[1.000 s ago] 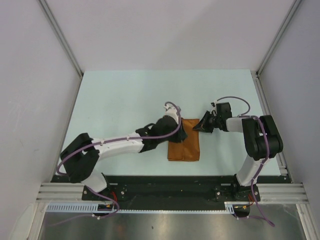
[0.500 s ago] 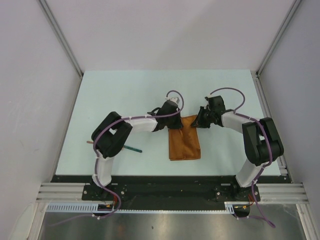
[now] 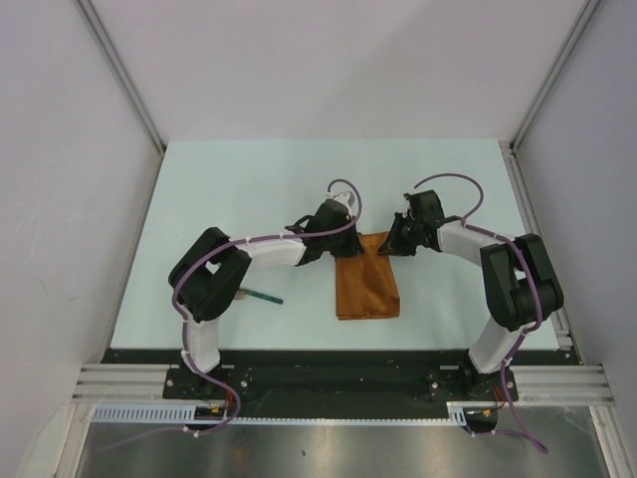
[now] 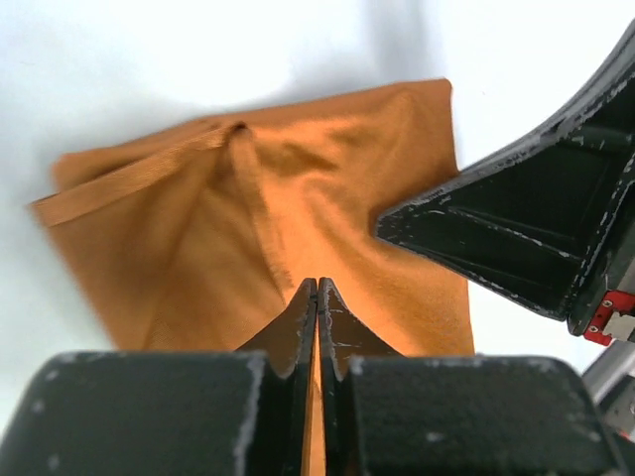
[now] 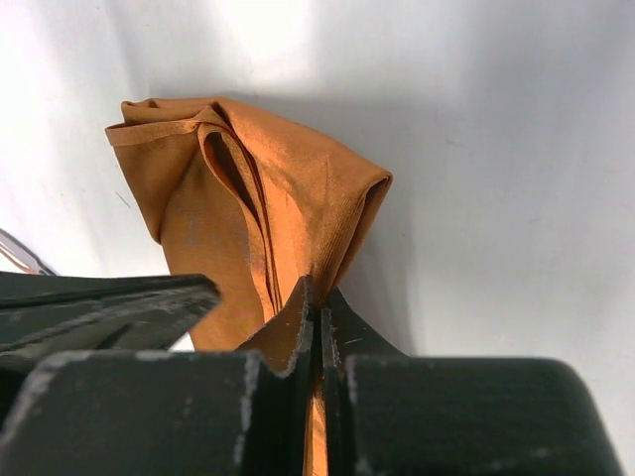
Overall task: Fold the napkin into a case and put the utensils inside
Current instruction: Fold the 2/3-rectangle-folded napkin at the center of the board.
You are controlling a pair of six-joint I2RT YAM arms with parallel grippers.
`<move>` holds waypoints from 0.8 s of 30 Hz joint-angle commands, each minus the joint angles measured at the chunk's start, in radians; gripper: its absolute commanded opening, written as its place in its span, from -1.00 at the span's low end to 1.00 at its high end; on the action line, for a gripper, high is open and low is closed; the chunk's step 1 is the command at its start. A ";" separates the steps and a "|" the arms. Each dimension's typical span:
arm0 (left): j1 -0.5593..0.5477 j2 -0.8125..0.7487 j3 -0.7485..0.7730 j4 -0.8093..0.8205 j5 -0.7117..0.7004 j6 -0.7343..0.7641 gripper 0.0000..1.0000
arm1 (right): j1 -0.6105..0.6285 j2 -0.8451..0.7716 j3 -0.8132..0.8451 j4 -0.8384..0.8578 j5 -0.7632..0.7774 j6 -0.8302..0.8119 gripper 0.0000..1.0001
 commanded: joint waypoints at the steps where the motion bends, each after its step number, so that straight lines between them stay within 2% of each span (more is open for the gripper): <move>1: 0.012 -0.070 -0.018 -0.054 -0.100 0.038 -0.93 | 0.008 -0.011 0.034 -0.008 0.018 0.000 -1.00; 7: 0.019 0.026 0.028 -0.057 -0.077 0.040 -0.98 | 0.027 -0.020 0.071 -0.041 0.034 0.007 -1.00; 13: 0.019 0.091 0.028 -0.006 -0.054 0.017 -1.00 | 0.111 0.006 0.149 -0.150 0.178 0.097 -1.00; 20: 0.021 0.066 -0.010 0.045 -0.036 0.008 -1.00 | 0.228 0.053 0.209 -0.199 0.366 0.287 -1.00; 24: 0.024 0.031 -0.044 0.064 -0.016 0.008 -1.00 | 0.248 0.098 0.220 -0.189 0.361 0.379 -1.00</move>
